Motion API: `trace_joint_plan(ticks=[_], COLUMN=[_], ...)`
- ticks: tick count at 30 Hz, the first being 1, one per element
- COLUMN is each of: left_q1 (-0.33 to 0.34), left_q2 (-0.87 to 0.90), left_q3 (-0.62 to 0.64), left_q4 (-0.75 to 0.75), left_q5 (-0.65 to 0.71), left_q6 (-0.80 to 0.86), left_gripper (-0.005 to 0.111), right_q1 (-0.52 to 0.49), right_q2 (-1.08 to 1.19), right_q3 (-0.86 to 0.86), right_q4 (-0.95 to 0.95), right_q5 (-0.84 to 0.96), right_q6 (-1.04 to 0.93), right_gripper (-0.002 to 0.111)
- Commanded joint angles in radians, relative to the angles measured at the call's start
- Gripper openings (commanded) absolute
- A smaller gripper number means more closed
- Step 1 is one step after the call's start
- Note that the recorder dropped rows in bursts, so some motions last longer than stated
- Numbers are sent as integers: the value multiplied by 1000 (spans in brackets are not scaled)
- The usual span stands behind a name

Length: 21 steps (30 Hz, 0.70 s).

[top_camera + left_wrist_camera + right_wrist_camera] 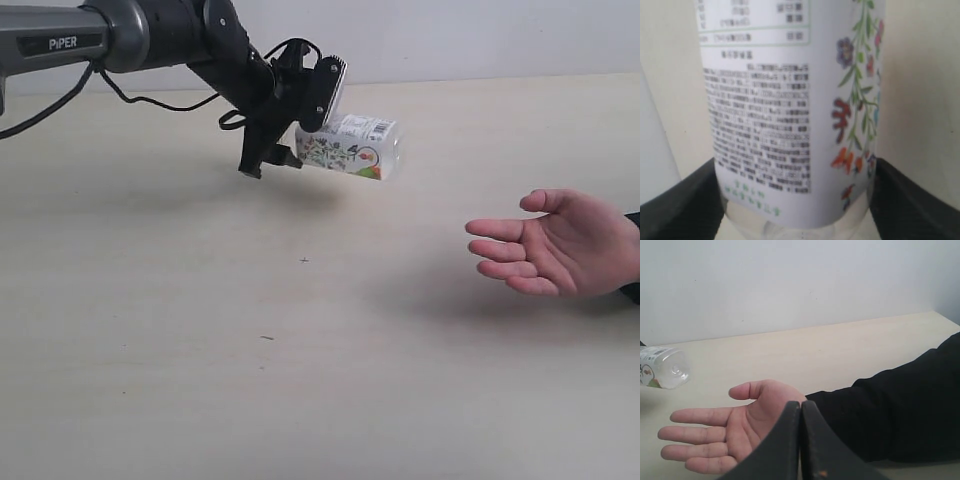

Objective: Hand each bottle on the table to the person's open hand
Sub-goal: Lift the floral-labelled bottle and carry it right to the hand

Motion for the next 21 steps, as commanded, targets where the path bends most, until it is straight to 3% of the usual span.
trace_joint_plan(ticks=[1,8,11,21], left_q1=[2,-7,-30,-237], left_q2=[-61,-147,-185,-271], left_q3=[0,0,0,91], left_q4=[25,57,127,398], left_q5=[49,197,237,299], left_q6=[-98,-304,-464,-1127], left_gripper=[0,0,0,0], right_q1=[3,3,3,3], right_q2=[-6,-6,-6,-6], right_q3=[4,4,4,4], right_q4=[-4,-4,-4,-4], right_q5=[-8,-8,-8,-8], right_q6=[0,0,0,0], right_gripper=[0,0,0,0])
